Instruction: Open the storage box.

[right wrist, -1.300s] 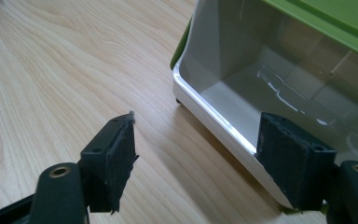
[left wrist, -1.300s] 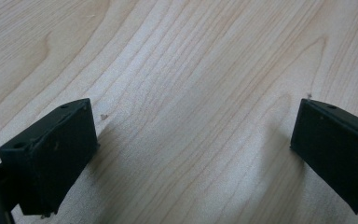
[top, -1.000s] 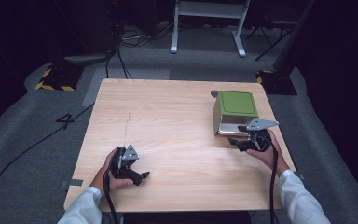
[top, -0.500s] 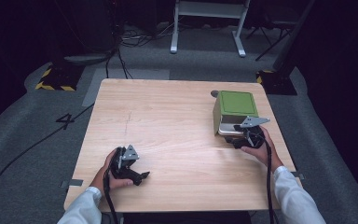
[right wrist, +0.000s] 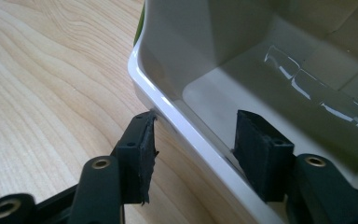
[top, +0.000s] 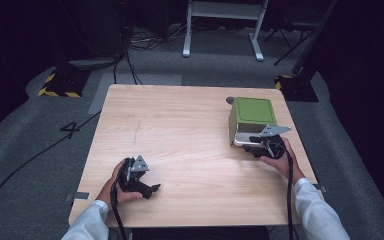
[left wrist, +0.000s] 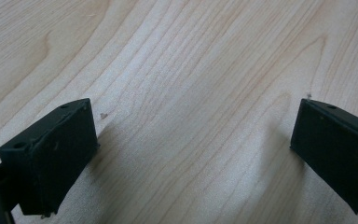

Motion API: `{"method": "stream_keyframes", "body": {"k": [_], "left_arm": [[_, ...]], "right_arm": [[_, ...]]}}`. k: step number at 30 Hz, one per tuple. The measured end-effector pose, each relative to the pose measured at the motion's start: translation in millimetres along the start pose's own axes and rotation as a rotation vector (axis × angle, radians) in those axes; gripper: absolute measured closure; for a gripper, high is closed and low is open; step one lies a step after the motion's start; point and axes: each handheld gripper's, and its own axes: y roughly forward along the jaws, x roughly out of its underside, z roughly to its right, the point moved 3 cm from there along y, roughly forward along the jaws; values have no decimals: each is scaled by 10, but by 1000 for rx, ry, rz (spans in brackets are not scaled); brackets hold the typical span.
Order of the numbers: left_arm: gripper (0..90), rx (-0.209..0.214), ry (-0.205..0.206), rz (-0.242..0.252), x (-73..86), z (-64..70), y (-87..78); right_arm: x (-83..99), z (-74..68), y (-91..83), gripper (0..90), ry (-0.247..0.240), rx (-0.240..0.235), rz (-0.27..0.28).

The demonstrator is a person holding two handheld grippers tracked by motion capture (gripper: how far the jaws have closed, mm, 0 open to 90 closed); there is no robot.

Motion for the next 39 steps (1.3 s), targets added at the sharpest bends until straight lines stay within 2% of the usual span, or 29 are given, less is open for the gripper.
{"method": "stream_keyframes", "body": {"k": [6,22,27,39], "left_arm": [[5,1,0,1,1,1,0],[5,0,-1,2,7,4,-5],[5,0,1,1,9,5,-8],[5,0,1,2,10,5,-8]], "right_arm": [[16,-22,-29,573,-30,-28,-3],[91,-109,-142,607,-82,-82,-18],[119,-171,-176,611,-105,-86,-23],[162,-272,-268,622,-121,-97,-11]]}}
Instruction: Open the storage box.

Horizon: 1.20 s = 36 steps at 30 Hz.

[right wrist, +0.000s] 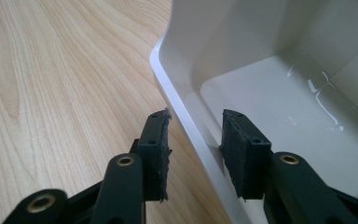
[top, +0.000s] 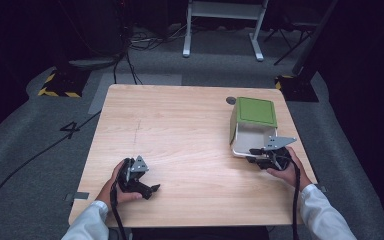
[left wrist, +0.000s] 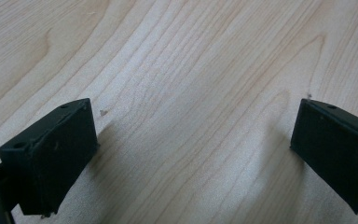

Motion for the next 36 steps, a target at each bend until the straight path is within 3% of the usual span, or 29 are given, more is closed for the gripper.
{"method": "stream_keyframes", "body": {"k": [36], "left_arm": [[5,-4,-2,1,4,3,-4]], "right_arm": [[93,-125,-81,628,-15,-6,-9]]}}
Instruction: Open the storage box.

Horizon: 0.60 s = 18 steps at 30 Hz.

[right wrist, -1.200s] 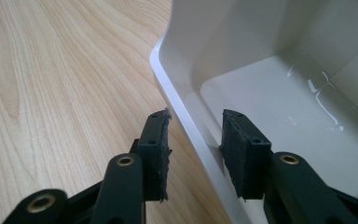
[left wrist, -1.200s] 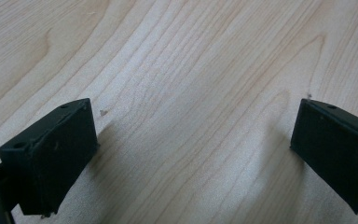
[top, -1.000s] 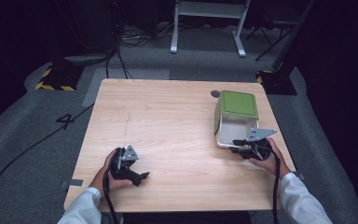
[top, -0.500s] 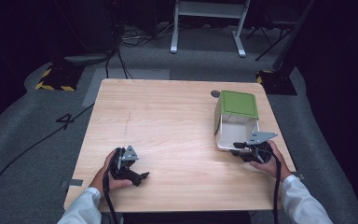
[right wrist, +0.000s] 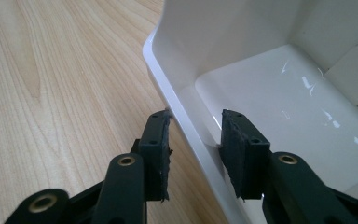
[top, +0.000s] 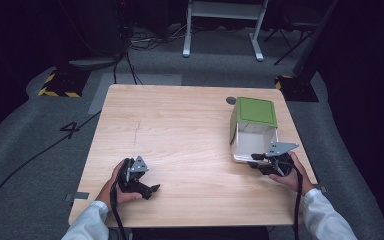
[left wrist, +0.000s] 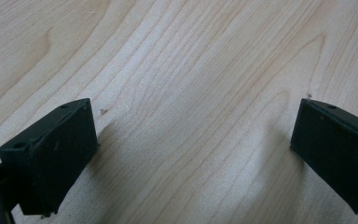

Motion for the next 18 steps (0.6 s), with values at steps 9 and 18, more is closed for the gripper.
{"method": "stream_keyframes", "body": {"k": [9,18], "left_arm": [[5,-1,-4,0,3,4,-3],[5,-1,-4,-1,4,4,-3]], "right_arm": [[5,-21,-8,629,-1,-1,-1],[35,-52,-33,622,-2,-6,-1]]}}
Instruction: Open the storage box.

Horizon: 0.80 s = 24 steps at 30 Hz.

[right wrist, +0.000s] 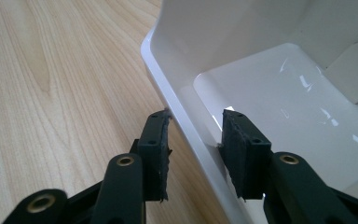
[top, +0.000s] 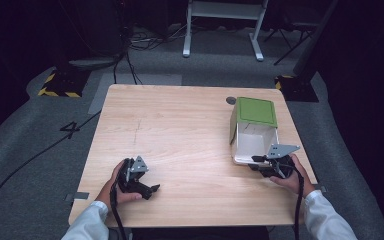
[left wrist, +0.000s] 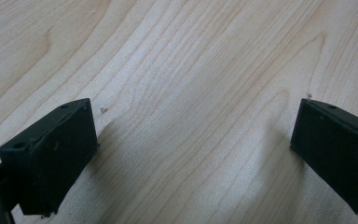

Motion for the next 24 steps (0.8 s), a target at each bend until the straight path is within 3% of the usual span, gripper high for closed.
{"method": "stream_keyframes", "body": {"k": [24], "left_arm": [[5,-1,0,1,0,0,0]], "right_arm": [[-5,-59,-33,577,-13,-9,-4]]}}
